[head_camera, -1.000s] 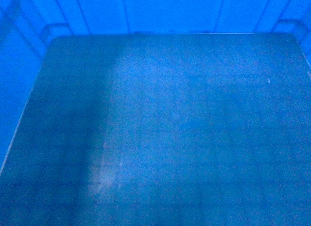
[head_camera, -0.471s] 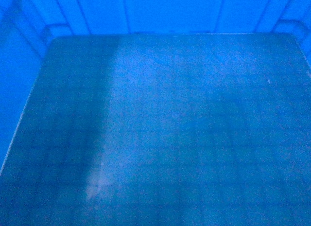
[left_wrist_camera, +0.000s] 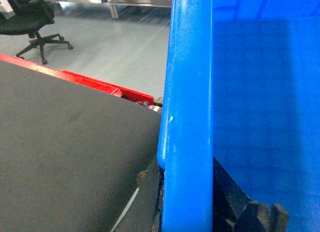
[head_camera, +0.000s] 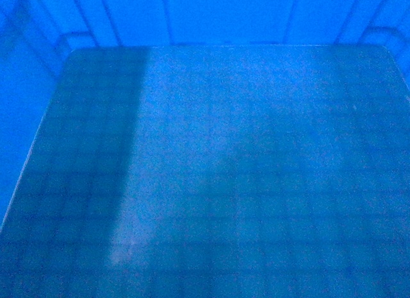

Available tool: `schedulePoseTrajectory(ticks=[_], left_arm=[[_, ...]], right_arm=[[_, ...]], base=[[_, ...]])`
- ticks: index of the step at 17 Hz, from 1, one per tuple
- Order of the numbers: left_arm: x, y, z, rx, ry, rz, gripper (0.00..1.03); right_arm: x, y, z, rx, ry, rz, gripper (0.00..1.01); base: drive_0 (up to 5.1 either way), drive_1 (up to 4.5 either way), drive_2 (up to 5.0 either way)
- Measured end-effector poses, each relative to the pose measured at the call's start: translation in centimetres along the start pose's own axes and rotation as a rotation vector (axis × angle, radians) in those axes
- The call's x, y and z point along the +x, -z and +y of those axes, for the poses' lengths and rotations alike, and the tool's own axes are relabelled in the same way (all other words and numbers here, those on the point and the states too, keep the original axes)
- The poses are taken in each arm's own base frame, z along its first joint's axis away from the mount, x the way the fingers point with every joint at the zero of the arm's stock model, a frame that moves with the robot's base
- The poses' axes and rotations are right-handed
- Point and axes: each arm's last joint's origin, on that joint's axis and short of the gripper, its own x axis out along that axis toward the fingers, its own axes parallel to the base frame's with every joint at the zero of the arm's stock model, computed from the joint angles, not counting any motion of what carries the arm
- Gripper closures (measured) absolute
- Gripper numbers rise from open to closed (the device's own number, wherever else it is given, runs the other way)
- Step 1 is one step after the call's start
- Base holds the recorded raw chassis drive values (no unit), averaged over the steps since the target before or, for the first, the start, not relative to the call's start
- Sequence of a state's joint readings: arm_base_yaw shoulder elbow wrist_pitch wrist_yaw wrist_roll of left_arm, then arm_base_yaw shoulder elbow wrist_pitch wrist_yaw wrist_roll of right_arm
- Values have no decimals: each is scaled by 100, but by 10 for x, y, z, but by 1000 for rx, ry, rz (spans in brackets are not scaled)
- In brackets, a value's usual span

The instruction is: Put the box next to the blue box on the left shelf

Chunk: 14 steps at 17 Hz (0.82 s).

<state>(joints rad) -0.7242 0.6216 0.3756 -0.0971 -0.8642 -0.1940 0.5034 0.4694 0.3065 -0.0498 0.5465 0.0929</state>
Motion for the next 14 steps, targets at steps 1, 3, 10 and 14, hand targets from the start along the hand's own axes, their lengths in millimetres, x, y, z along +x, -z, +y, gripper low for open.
schedulePoseTrajectory(ticks=[1, 3, 10, 14], left_arm=[[0, 0, 0, 0, 0, 0, 87], [0, 0, 0, 0, 0, 0, 87], [0, 0, 0, 0, 0, 0, 87], [0, 0, 0, 0, 0, 0, 87]], right_arm=[[0, 0, 0, -1, 0, 0, 91], [0, 0, 0, 0, 0, 0, 91], [0, 0, 0, 0, 0, 0, 91], [0, 0, 0, 0, 0, 1, 91]], base=[[-156, -156, -156], [-156, -156, -156], [-156, -156, -156], [-156, -156, -156]])
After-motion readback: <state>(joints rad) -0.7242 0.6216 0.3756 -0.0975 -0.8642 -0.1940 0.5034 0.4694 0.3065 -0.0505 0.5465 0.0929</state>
